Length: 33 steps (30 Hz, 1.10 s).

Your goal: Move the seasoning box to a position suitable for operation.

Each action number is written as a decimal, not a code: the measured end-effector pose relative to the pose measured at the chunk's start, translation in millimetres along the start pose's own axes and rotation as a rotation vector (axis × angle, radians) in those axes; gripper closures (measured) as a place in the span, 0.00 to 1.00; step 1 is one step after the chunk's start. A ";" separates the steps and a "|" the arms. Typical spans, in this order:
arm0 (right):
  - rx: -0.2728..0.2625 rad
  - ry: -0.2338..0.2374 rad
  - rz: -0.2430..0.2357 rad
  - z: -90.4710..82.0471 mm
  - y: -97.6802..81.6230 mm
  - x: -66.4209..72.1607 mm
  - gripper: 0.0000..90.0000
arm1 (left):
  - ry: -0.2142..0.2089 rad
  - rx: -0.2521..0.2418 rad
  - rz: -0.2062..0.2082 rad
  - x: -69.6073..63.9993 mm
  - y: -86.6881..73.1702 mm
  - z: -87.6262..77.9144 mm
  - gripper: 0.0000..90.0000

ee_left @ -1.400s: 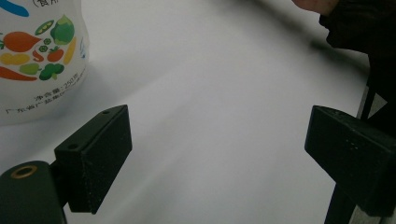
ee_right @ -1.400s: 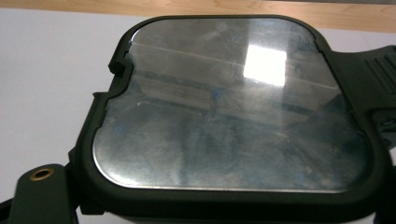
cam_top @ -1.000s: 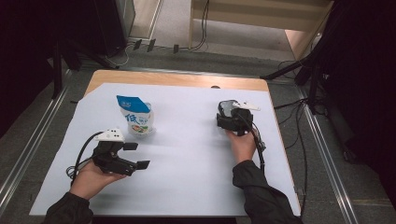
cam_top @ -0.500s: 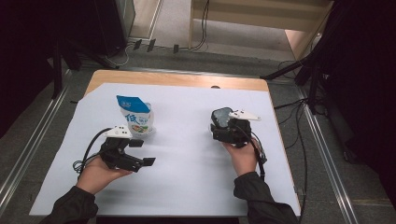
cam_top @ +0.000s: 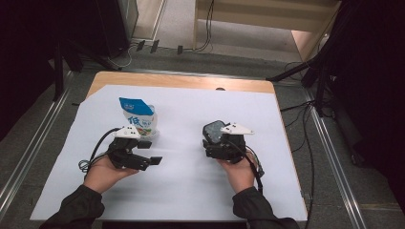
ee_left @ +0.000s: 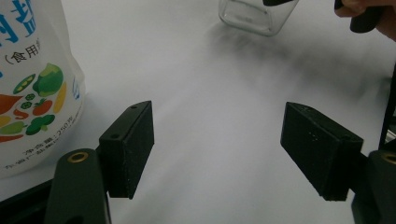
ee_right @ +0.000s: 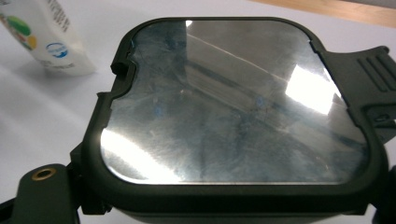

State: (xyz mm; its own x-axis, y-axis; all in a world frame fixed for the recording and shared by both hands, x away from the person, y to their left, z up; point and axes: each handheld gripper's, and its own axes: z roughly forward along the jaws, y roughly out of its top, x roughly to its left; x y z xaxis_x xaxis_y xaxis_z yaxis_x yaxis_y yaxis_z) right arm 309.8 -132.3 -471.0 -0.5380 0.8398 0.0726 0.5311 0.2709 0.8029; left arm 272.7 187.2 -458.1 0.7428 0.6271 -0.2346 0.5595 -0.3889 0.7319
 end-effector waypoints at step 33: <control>0.045 0.095 -0.032 35.2 -11.3 39.3 0.12 | 0.031 -0.001 0.005 2.7 0.7 8.2 0.32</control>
State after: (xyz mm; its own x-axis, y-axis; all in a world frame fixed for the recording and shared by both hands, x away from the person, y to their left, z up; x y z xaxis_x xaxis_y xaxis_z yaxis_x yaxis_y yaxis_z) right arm 305.7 -85.8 -498.0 -0.6134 0.7828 0.1050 0.5407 0.3193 0.7783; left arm 278.1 183.1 -463.5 0.7335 0.6460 -0.2111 0.5557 -0.3914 0.7335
